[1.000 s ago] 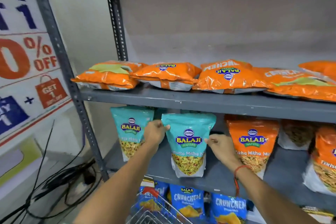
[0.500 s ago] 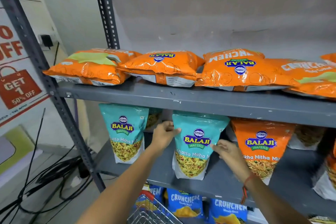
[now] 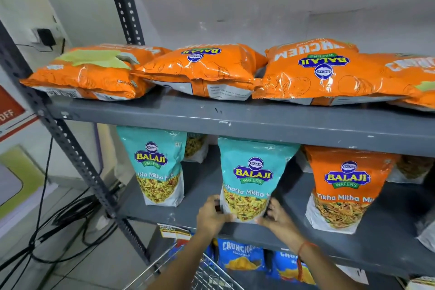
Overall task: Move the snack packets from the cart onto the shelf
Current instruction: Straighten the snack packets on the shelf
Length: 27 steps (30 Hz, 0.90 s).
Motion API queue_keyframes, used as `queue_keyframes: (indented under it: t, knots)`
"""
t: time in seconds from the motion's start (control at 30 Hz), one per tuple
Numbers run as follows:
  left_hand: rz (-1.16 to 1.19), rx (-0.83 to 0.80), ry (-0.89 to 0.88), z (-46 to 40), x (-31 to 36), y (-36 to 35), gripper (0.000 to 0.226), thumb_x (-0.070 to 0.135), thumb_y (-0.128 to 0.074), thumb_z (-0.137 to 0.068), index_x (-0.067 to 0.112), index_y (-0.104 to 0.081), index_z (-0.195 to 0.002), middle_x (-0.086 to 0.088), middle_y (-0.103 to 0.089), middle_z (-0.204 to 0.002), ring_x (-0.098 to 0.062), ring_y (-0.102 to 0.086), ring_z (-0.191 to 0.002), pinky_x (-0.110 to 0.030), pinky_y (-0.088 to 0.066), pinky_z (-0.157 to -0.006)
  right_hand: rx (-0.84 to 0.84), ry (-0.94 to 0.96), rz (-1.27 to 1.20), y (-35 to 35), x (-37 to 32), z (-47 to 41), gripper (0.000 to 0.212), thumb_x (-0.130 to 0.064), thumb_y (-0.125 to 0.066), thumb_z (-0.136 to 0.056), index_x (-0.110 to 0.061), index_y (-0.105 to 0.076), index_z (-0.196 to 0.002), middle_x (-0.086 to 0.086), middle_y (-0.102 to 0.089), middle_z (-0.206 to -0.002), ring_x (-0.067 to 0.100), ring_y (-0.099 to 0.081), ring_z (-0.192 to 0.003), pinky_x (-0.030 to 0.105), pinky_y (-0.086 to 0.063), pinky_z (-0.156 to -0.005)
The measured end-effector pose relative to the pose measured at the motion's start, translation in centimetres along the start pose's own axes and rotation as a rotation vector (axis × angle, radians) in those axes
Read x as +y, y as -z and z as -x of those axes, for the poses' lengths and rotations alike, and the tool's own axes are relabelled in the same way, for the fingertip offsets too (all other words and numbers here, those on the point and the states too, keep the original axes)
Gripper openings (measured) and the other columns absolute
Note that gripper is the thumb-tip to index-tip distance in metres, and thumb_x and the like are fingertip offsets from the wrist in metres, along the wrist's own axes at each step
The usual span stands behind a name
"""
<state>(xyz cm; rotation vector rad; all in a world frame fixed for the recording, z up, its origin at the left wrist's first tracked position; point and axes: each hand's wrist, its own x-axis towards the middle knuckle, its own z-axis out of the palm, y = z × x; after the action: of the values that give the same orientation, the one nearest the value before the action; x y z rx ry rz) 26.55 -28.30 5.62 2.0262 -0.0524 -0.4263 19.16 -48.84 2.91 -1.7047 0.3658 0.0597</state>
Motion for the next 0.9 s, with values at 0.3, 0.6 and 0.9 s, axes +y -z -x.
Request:
queue_keyframes:
  t: [0.3, 0.6, 0.9]
  knots:
    - [-0.007, 0.054, -0.056, 0.7, 0.3, 0.2, 0.070, 0.026, -0.085, -0.066, 0.015, -0.048, -0.124, -0.002, -0.067, -0.115, -0.024, -0.066, -0.105, -0.040, -0.053, -0.091, 0.088, 0.050, 0.029, -1.2, -0.8, 0.4, 0.062, -0.019, -0.079, -0.072, -0.059, -0.047, -0.109, -0.025, -0.058, -0.115, -0.008, -0.056, -0.103, 0.009, -0.048, -0.075]
    - [-0.108, 0.129, -0.315, 8.9, 5.6, -3.4, 0.033, 0.037, -0.081, -0.069, 0.025, -0.060, -0.091, 0.010, -0.068, -0.083, -0.018, -0.067, -0.079, -0.035, -0.053, -0.076, 0.405, 0.141, 0.008, 2.4, -1.5, 10.9, 0.069, -0.017, -0.071, -0.082, -0.030, -0.039, -0.141, 0.006, -0.047, -0.140, 0.024, -0.049, -0.123, 0.046, -0.044, -0.103]
    - [-0.047, -0.121, -0.332, 10.5, 8.5, -13.0, 0.042, 0.025, -0.082, -0.070, 0.014, -0.068, -0.108, 0.000, -0.069, -0.087, -0.013, -0.066, -0.078, -0.035, -0.057, -0.083, 0.599, 0.092, 0.024, 11.7, -0.2, 17.8, 0.055, -0.016, -0.066, -0.087, -0.017, -0.044, -0.137, 0.013, -0.051, -0.137, 0.031, -0.049, -0.123, 0.052, -0.042, -0.104]
